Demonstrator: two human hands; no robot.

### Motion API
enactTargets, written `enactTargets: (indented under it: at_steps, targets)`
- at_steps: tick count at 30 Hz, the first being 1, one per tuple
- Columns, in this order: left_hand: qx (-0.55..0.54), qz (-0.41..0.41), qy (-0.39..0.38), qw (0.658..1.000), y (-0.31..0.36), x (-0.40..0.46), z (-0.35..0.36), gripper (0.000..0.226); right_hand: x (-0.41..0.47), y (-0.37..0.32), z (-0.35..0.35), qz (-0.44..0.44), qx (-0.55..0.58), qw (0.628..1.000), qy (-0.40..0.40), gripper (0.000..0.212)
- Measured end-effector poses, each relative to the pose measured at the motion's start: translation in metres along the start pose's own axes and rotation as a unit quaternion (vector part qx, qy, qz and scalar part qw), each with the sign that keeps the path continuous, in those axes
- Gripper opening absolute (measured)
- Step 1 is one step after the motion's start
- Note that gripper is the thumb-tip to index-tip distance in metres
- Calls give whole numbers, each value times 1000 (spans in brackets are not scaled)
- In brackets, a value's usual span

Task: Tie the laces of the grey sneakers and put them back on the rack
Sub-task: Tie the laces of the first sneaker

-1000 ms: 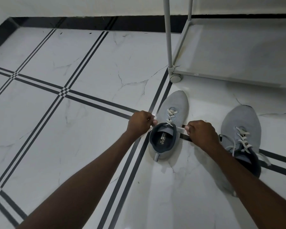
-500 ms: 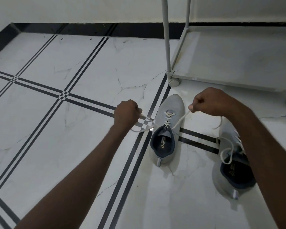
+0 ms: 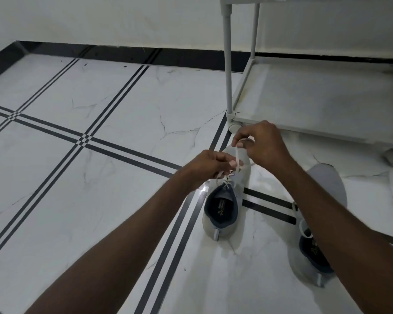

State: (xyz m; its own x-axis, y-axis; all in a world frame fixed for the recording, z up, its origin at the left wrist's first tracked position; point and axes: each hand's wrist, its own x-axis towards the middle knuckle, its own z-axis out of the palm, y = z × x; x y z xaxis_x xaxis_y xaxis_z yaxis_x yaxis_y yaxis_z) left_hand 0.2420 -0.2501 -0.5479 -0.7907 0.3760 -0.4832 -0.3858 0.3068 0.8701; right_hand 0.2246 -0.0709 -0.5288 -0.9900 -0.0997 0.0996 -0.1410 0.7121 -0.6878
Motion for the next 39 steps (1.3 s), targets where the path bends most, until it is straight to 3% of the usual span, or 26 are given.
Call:
enactTargets:
  at_steps: [4, 8, 11, 14, 18, 21, 24, 26, 28, 30, 32, 35, 39]
  targets:
    - [67, 2, 14, 998, 1, 1, -1, 30, -6, 8, 25, 35, 27, 998, 43, 12]
    - [30, 9, 16, 999, 2, 4, -4, 30, -24, 19, 41, 201, 112, 961, 152, 9]
    - [72, 34, -14, 997, 9, 0, -14, 27, -32, 25, 50, 316, 302, 899, 13, 11]
    - [291, 75, 8, 954, 18, 0, -21, 20, -34, 25, 52, 296, 432, 843, -121, 21]
    - [487, 181, 56, 852, 13, 9, -12, 14, -29, 23, 52, 269, 409, 851, -190, 19]
    - [508, 237, 115, 820, -2, 11, 1, 18, -26, 23, 54, 271, 407, 842, -228, 17]
    - [452, 250, 198, 833, -17, 10, 6, 16, -28, 25, 53, 273, 442, 814, -260, 20]
    - [340, 211, 243, 884, -22, 7, 5, 12, -29, 26, 53, 282, 437, 820, -238, 22]
    - [191, 139, 256, 938, -26, 6, -1, 12, -29, 31, 55, 281, 337, 886, -151, 21]
    - [28, 67, 266, 961, -31, 1, -10, 15, -30, 35, 52, 269, 225, 936, -42, 15]
    - [-114, 0, 273, 955, -35, -6, -21, 18, -31, 39, 43, 289, 233, 928, 31, 11]
    - [-213, -98, 293, 927, -44, -17, -40, 18, -31, 53, 27, 316, 205, 924, 69, 18]
    - [-233, -188, 348, 889, -60, -21, -70, 14, -42, 63, 10, 259, -56, 963, 55, 20]
